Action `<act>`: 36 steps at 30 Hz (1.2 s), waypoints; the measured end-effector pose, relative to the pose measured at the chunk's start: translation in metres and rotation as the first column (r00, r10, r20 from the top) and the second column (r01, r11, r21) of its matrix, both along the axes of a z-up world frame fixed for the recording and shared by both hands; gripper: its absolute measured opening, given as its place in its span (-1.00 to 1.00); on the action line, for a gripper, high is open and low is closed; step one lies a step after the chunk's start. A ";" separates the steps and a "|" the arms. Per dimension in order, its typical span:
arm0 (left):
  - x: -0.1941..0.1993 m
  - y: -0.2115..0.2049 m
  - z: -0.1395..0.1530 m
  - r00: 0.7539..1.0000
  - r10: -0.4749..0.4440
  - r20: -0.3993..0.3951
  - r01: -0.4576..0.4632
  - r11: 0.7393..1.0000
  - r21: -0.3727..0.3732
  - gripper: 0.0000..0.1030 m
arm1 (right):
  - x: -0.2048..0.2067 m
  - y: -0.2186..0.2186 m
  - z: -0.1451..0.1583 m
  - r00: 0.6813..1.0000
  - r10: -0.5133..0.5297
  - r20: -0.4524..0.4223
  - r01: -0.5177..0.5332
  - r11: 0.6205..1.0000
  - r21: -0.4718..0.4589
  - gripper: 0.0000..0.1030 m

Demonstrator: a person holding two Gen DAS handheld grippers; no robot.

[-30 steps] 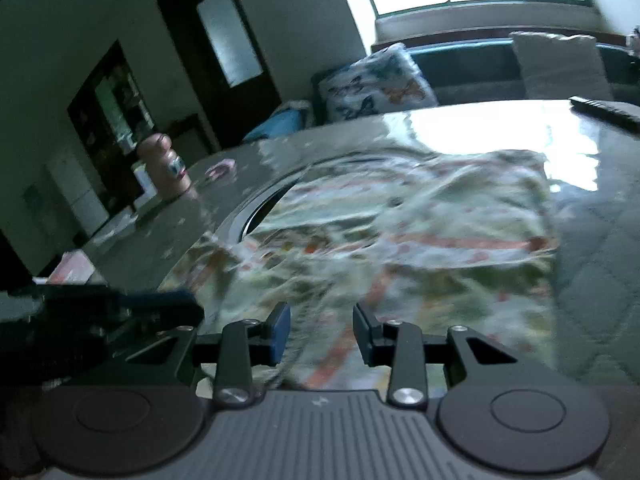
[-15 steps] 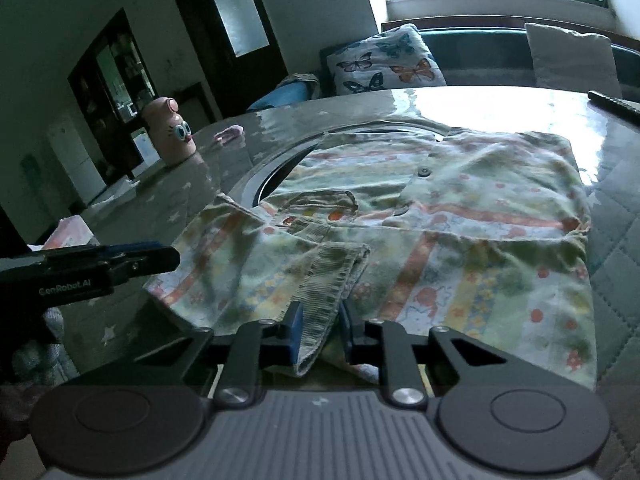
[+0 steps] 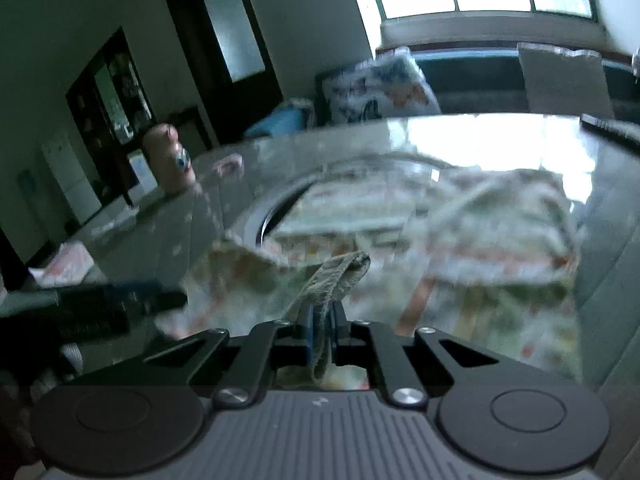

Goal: Fold clothes

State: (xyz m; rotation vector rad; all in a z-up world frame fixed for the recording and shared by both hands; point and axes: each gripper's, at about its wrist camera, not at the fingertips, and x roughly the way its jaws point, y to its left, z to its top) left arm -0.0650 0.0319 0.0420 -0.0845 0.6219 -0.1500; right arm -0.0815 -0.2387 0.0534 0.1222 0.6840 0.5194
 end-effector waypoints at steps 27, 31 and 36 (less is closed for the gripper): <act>0.022 -0.004 -0.005 0.999 -0.003 -0.041 0.006 0.997 0.072 -0.13 | 0.016 -0.071 -0.026 0.968 -0.239 -0.071 0.236 0.970 -0.059 -0.82; 0.035 -0.017 0.001 0.998 -0.044 -0.033 0.046 0.997 0.060 -0.46 | 0.015 -0.069 -0.013 0.975 -0.223 -0.011 0.222 0.973 -0.059 -0.76; 0.055 -0.038 0.002 0.995 -0.097 -0.029 0.099 0.993 0.061 -0.60 | 0.024 -0.054 -0.011 0.990 -0.143 0.019 0.144 0.987 -0.076 -0.76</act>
